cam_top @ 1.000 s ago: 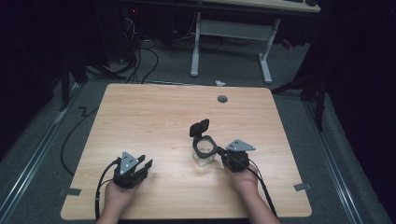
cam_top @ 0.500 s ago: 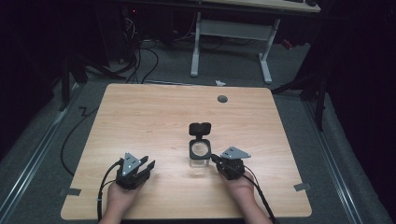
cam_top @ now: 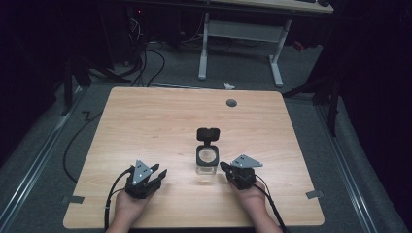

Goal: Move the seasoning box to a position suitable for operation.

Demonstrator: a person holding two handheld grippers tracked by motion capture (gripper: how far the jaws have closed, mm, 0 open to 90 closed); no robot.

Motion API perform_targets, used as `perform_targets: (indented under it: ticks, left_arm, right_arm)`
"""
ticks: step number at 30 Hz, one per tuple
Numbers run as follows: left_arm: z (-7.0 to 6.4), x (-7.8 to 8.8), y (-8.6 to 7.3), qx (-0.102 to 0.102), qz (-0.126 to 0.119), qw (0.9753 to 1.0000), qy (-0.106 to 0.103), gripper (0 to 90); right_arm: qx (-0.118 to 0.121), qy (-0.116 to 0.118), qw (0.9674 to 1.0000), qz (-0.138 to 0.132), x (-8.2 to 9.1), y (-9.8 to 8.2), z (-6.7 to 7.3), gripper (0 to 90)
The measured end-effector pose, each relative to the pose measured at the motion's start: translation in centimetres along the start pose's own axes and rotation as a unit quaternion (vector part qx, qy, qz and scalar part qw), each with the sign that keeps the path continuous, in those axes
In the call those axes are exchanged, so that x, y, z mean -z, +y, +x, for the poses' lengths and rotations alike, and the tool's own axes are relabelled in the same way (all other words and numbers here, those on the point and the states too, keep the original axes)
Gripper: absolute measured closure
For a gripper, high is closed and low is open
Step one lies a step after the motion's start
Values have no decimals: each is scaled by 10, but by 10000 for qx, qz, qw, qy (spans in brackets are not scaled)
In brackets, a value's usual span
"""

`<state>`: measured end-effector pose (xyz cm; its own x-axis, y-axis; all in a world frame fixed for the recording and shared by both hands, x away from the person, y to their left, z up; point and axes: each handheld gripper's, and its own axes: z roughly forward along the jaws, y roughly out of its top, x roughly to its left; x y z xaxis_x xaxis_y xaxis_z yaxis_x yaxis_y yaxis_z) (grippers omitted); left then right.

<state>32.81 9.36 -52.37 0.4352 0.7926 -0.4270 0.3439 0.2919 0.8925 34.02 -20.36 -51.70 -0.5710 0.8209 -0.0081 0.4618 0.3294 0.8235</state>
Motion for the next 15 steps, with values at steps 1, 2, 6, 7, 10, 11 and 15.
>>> perform_targets:
  ticks: [1, 2, 6, 7, 10, 11, 15]
  left_arm:
    - [0, 0, 0, 0, 0, 10000, 0, 590]
    - [-3, -1, -1, 44, 36, 10000, -52, 585]
    - [-10, -3, -4, 34, 139, 9998, -143, 572]
    - [-15, -6, -6, -2, 187, 9996, -198, 571]
    - [-23, -10, -9, -127, 272, 9992, -255, 573]
    - [-26, -11, -11, -164, 286, 9990, -293, 578]
    - [-36, -16, -16, -284, 353, 9984, -335, 552]
  right_arm:
    - [-28, -5, 10000, -29, 2, -1, -1, 886]
    - [-68, -1, 10000, -55, 5, -1, -3, 883]
    - [-136, -78, 9998, -99, 12, -4, -6, 851]
    - [-217, -161, 9995, -167, 18, -6, -10, 843]
    - [-411, -233, 9986, -250, 27, -8, -15, 806]
    - [-454, -248, 9983, -267, 29, -9, -17, 797]
    - [-536, -320, 9976, -311, 39, -14, -22, 802]
